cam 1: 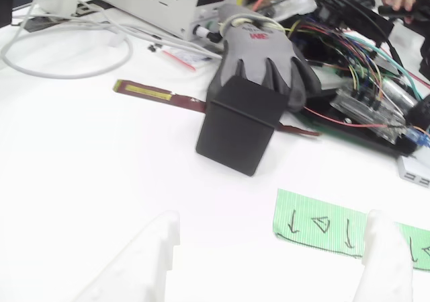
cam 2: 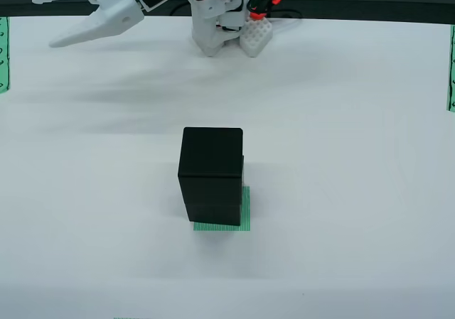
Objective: Stack 3 Blocks on the chosen place.
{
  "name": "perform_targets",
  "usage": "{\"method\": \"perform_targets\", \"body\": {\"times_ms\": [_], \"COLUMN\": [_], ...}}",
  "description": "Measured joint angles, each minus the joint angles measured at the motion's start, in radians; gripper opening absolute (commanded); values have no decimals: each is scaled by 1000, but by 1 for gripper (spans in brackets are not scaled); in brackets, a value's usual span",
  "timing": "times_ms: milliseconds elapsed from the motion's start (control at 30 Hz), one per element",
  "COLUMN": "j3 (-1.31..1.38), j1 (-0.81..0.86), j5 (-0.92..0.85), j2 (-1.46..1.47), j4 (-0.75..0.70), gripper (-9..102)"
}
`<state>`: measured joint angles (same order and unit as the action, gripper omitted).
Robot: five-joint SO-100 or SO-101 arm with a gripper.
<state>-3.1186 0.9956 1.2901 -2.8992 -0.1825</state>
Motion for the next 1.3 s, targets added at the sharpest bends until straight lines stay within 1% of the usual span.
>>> {"method": "perform_targets", "body": {"times_ms": [200, 367, 500, 600, 700, 800, 833, 967, 1033, 1100, 1133, 1200, 1300], "j3": [0, 0, 0, 0, 0, 0, 0, 0, 0, 0, 0, 0, 0], "j1": [31, 83, 120, 126, 152, 147, 160, 161, 160, 160, 160, 163, 199], "j5": [-28, -255, -494, -577, -641, -853, -894, -960, -1060, -1190, -1226, -1256, -1275], "j2": [0, 0, -29, -37, -37, -35, -34, -3, 2, 5, 5, 5, 3], "j4": [-89, -100, -71, -14, 92, 206, 238, 376, 430, 439, 431, 416, 331], "gripper": [32, 32, 32, 32, 32, 32, 32, 32, 32, 32, 32, 32, 32]}}
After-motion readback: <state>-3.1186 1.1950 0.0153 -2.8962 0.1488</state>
